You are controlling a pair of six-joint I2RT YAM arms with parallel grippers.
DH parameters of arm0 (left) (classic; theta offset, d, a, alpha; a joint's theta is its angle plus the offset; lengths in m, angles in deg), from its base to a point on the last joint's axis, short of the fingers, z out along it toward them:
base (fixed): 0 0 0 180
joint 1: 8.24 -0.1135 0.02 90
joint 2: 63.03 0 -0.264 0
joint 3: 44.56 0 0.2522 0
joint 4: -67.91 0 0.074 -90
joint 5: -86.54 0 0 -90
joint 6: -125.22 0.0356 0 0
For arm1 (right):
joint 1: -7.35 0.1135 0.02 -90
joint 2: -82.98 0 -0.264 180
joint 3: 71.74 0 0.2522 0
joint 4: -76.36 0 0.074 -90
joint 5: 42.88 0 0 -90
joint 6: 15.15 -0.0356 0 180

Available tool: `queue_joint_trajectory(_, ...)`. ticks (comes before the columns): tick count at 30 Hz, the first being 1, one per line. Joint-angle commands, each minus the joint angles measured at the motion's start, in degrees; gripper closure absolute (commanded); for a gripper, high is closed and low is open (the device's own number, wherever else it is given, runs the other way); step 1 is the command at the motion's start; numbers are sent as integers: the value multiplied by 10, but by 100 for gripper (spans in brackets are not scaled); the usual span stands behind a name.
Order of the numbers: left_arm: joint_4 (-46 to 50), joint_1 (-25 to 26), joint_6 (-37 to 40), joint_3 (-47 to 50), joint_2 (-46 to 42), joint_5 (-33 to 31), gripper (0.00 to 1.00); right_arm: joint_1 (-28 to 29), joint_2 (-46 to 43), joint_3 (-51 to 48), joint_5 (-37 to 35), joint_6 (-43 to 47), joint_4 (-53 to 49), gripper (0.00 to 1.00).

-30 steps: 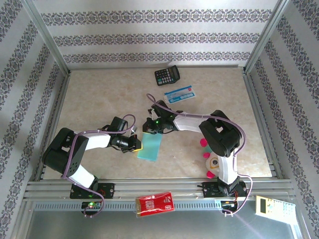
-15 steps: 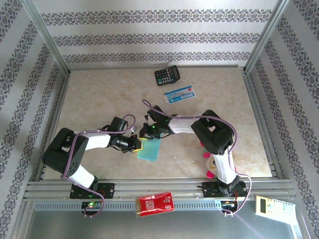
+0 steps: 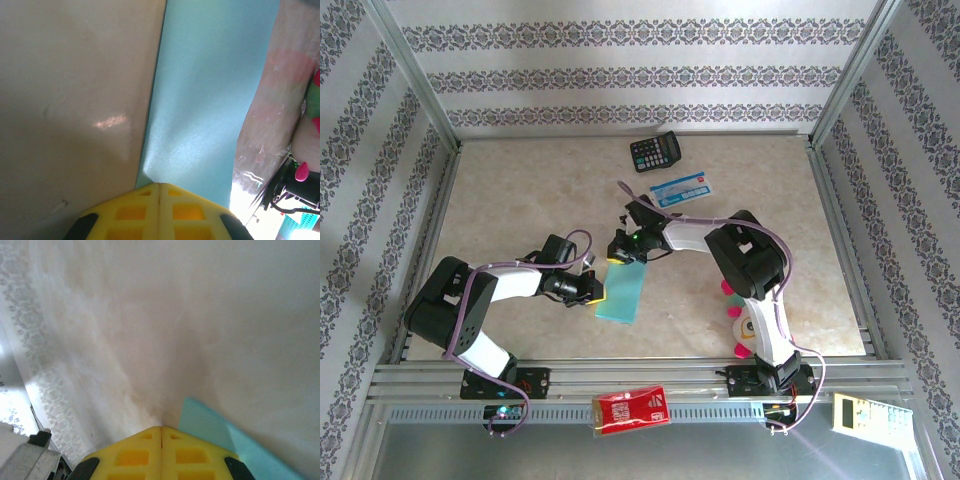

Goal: Fold a paper plane with a square sheet of paper (pick it up from the middle)
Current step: First fold the square sheet of paper in half at the center of the table.

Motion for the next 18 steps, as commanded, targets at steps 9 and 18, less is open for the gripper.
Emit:
queue_joint_trajectory(9, 91, 14, 15, 41, 32, -80, 100, -55, 55, 66, -96, 8, -81, 100)
queue_joint_trajectory(18, 91, 14, 12, 36, 26, -76, 100, -89, 36, 109, -63, 36, -92, 100)
